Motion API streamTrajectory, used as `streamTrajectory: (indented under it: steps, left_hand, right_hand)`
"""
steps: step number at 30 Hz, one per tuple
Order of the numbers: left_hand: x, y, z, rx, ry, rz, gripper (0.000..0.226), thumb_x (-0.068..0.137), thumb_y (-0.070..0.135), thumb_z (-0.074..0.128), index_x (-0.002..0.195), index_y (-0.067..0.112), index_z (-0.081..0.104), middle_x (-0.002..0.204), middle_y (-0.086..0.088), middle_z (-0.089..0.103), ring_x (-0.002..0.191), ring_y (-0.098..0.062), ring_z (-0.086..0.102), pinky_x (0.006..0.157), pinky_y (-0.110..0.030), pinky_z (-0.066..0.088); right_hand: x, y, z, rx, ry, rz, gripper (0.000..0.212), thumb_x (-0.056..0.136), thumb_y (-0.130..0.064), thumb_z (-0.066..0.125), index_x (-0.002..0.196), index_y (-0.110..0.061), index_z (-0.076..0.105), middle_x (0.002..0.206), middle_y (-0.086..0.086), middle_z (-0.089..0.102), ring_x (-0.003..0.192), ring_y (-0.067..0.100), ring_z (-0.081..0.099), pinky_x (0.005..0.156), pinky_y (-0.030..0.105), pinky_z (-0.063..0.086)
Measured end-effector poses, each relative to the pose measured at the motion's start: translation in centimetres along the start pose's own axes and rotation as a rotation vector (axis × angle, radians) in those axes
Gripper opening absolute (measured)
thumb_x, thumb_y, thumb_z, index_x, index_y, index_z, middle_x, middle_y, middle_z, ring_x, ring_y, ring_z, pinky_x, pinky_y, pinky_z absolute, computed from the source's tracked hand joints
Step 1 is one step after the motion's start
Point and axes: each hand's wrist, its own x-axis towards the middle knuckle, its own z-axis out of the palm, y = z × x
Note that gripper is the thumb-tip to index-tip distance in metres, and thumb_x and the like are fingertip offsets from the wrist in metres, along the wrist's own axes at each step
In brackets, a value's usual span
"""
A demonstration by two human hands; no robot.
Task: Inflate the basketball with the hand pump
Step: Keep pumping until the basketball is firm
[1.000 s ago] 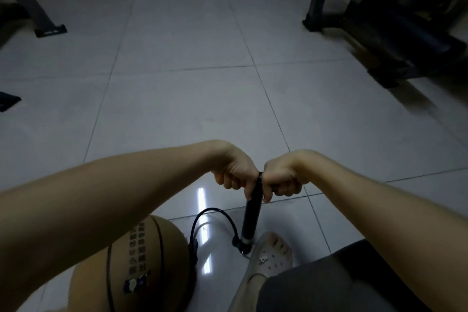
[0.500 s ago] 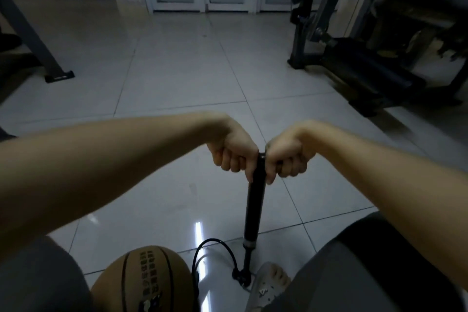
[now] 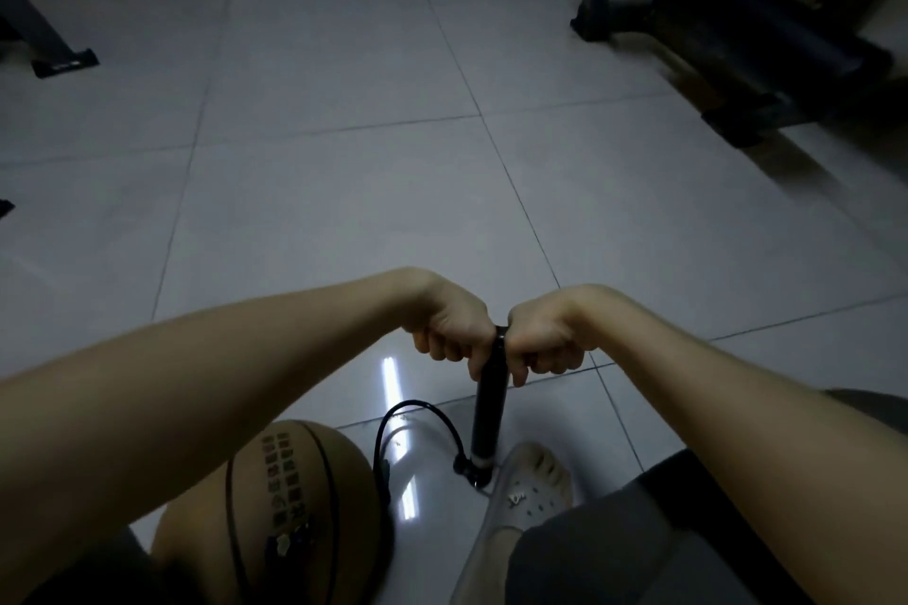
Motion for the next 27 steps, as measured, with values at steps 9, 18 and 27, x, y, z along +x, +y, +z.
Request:
streamTrajectory:
  steps: [9,18,27]
  left_hand:
    - [-2.8,1.1,0.4,0.048,-0.011,-0.05,0.043,0.087,0.012,0.067,0.057,0.023,0.038,0.053,0.004,0.022,0.045,-0.013,0.015,0.045,-0.022,0.01]
    - [-15.9,4.9,-6.7,0.049,0.109,0.016,0.051,0.091,0.015,0.064,0.056,0.027,0.029,0.056,0.006,0.017,0.047,-0.012,0.011,0.042,-0.023,0.009]
    - [-5.6,2.0,-0.7,0.033,0.137,0.057,0.04,0.083,0.004,0.064,0.055,0.02,0.04,0.053,0.003,0.024,0.046,-0.014,0.017,0.047,-0.025,0.011]
  right_hand:
    - [-2.5,-0.6,-0.1,-0.04,-0.053,0.027,0.016,0.089,-0.006,0.06,0.076,-0.014,0.054,0.05,-0.003,0.029,0.043,0.011,0.021,0.044,0.022,0.019]
    - [-15.3,-4.6,-7.6,-0.038,0.058,-0.027,0.032,0.092,-0.01,0.061,0.065,-0.019,0.047,0.052,-0.003,0.024,0.042,0.01,0.016,0.043,0.02,0.013]
    - [-5.7,-1.1,-1.3,-0.037,0.06,-0.012,0.026,0.086,-0.004,0.062,0.067,-0.016,0.048,0.051,0.0,0.028,0.044,0.013,0.02,0.046,0.022,0.018]
